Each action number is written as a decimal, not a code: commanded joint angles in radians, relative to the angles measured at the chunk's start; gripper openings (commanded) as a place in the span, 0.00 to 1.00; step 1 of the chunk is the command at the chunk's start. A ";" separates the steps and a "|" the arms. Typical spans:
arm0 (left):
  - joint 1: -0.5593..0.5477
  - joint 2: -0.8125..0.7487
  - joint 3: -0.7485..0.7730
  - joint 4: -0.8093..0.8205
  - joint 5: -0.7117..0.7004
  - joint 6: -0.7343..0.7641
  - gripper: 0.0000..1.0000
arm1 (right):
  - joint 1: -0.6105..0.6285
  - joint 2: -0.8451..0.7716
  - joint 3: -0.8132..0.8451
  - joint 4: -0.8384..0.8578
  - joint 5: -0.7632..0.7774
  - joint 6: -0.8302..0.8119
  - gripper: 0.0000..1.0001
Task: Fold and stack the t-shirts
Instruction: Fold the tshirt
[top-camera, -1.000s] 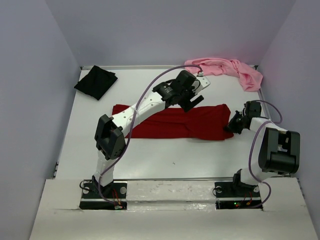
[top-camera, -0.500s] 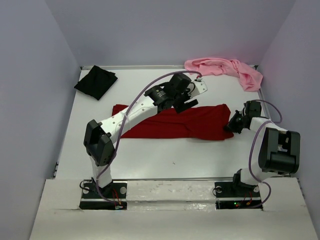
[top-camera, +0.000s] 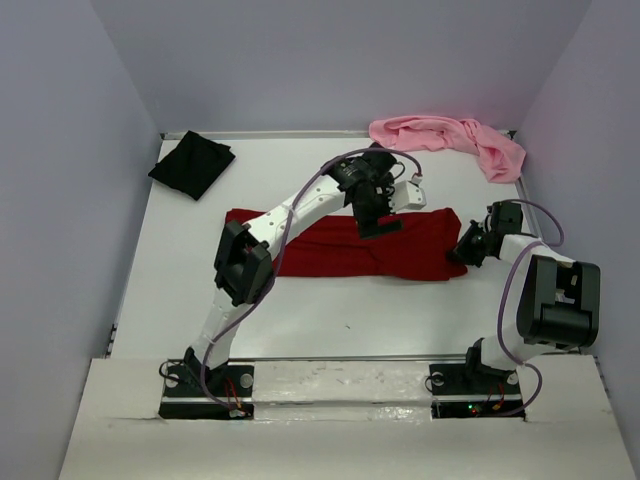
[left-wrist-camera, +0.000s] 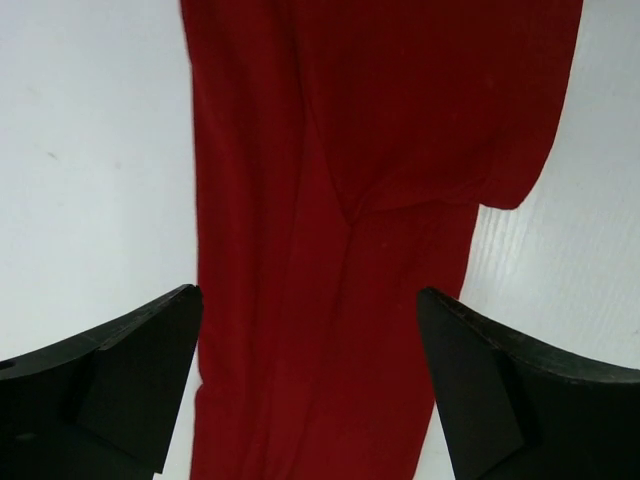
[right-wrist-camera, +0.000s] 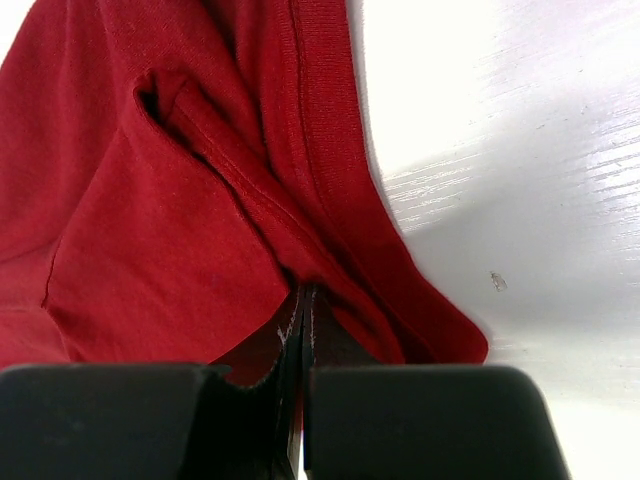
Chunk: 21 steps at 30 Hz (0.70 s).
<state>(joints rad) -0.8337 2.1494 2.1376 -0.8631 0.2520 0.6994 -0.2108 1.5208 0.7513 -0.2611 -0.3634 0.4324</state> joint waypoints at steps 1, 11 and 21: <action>0.007 -0.031 0.009 -0.068 0.078 -0.050 0.99 | 0.001 -0.024 0.014 0.016 -0.009 -0.020 0.00; -0.038 -0.132 -0.188 0.059 -0.068 -0.026 0.99 | 0.001 -0.022 0.019 0.017 -0.017 -0.020 0.00; -0.042 -0.089 -0.274 0.141 -0.097 -0.038 0.99 | 0.001 -0.022 0.019 0.017 -0.019 -0.020 0.00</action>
<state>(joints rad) -0.8753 2.0670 1.8713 -0.7650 0.1795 0.6594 -0.2108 1.5208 0.7513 -0.2611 -0.3733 0.4252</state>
